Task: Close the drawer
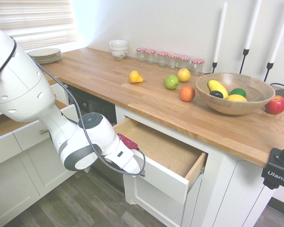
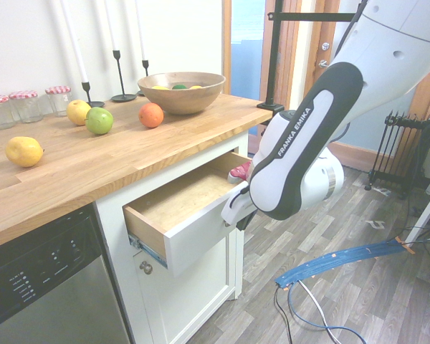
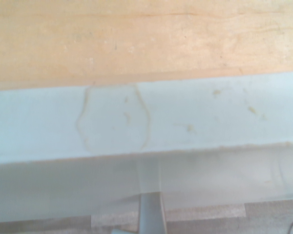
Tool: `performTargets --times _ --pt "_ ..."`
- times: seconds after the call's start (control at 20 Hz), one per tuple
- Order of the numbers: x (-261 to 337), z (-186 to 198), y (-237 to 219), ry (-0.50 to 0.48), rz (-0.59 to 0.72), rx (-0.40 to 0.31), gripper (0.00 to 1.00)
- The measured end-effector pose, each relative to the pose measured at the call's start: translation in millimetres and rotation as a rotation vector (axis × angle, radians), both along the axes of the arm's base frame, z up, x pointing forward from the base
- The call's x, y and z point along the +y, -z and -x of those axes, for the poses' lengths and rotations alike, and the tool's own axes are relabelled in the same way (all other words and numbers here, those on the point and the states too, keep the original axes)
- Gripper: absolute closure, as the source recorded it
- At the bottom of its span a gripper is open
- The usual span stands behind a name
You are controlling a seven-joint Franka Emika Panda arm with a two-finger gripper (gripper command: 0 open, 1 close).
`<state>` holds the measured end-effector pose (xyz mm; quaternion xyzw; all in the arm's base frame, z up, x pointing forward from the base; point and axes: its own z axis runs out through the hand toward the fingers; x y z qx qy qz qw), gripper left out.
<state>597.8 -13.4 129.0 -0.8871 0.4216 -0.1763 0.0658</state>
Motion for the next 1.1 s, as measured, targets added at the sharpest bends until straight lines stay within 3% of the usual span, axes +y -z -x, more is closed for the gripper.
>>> performTargets --times 0.55,1.1 --pt "-8 -89 0 0.025 -0.013 0.008 1.0" --pt "-12 -133 0 0.035 -0.008 0.014 1.0"
